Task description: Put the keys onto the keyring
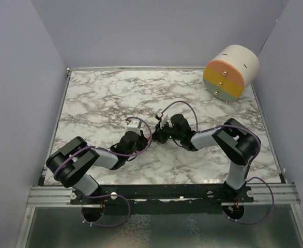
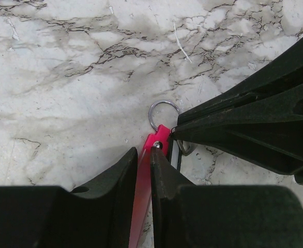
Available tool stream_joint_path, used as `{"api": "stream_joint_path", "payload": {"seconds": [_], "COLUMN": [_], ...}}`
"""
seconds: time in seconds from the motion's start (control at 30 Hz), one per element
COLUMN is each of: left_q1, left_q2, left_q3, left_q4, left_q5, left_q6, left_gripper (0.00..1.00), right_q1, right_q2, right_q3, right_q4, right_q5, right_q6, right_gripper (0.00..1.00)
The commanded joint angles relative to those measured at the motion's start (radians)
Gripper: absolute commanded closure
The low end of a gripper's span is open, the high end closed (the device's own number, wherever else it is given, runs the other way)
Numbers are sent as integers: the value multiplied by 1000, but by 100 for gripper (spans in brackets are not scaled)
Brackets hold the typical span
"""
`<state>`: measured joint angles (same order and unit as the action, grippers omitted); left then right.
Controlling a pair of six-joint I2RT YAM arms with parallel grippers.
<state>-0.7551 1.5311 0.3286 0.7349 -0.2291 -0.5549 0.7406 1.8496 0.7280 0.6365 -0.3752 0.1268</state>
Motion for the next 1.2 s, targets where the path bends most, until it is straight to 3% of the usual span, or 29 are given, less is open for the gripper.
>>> {"api": "stream_joint_path", "payload": {"seconds": [0.0, 1.17], "left_q1": [-3, -3], "left_q2": [31, 46], "left_q3": [-33, -36], "left_q4": [-93, -93], "left_q5": [-22, -22], "left_q6": [9, 12], "left_gripper": [80, 80], "right_q1": [8, 7], "right_q2": [20, 0], "right_q3": [24, 42], "right_q4": [-29, -70], "right_q5": [31, 193], "right_q6": [3, -108], "right_gripper": [99, 99]}}
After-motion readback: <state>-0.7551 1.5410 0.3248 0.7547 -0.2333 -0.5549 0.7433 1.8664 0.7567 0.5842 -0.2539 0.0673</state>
